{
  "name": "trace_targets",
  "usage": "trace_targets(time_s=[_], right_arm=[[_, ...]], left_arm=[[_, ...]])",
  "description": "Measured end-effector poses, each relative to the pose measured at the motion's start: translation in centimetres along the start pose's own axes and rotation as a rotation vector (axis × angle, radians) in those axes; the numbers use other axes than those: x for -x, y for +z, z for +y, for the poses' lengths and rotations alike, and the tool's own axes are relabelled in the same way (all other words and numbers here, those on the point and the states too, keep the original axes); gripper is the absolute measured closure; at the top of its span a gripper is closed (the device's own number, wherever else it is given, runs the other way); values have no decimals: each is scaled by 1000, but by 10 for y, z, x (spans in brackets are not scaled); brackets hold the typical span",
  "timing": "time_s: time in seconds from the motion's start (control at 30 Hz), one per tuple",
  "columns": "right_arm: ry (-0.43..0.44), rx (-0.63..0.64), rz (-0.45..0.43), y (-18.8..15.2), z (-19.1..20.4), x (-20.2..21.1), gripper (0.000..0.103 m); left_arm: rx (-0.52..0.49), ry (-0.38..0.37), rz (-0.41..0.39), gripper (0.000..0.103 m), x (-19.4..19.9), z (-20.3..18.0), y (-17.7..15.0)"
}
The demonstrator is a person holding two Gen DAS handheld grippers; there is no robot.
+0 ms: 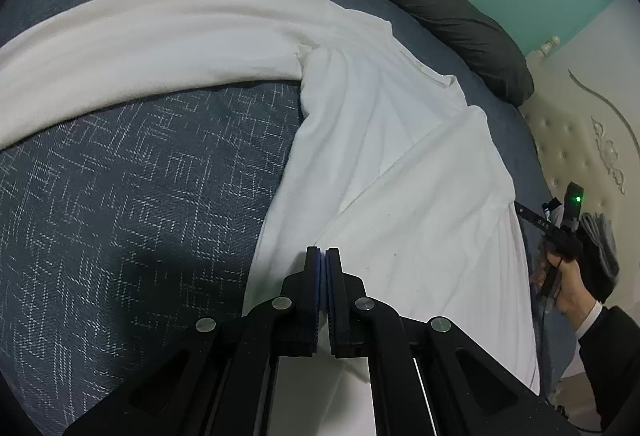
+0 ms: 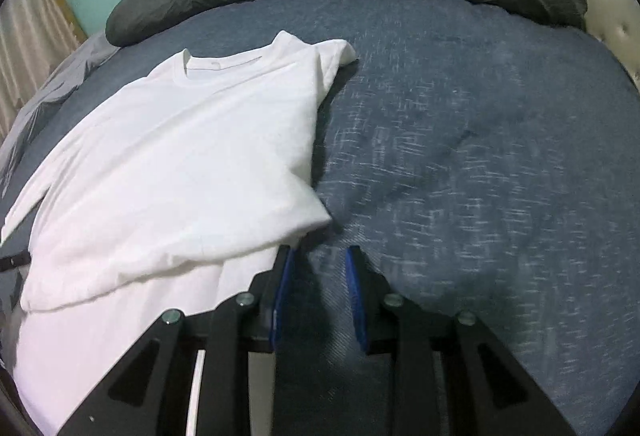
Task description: Fold clothes
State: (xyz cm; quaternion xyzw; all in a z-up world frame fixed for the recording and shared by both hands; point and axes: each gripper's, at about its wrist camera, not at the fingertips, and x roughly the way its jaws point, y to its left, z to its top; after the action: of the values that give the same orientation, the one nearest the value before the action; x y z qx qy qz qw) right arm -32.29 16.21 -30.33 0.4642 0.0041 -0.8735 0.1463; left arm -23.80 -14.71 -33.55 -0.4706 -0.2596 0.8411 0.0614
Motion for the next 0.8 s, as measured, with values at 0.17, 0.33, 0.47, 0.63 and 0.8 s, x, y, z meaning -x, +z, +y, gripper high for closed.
trace_targets(time_s=[0.17,0.33,0.47,0.63,0.8], right_arm=[[35,-36,-28,0,0,1,77],[55,-65,-63,-1,-6,9,77],[74,-74,-88,-1,-9,13,77],[64,-77,-72,6,-5,5,77],[35,-106,-59,8,-6,-3,77]], left_arm=[[3,-3,1,100,0,2,0],[7,-5,-4,100,2,3,2],[3,-7,-1,100,1,1,1],[0,-6,3,100,-1,-2,2],[-5,-4,5,100,-1,-1,1]])
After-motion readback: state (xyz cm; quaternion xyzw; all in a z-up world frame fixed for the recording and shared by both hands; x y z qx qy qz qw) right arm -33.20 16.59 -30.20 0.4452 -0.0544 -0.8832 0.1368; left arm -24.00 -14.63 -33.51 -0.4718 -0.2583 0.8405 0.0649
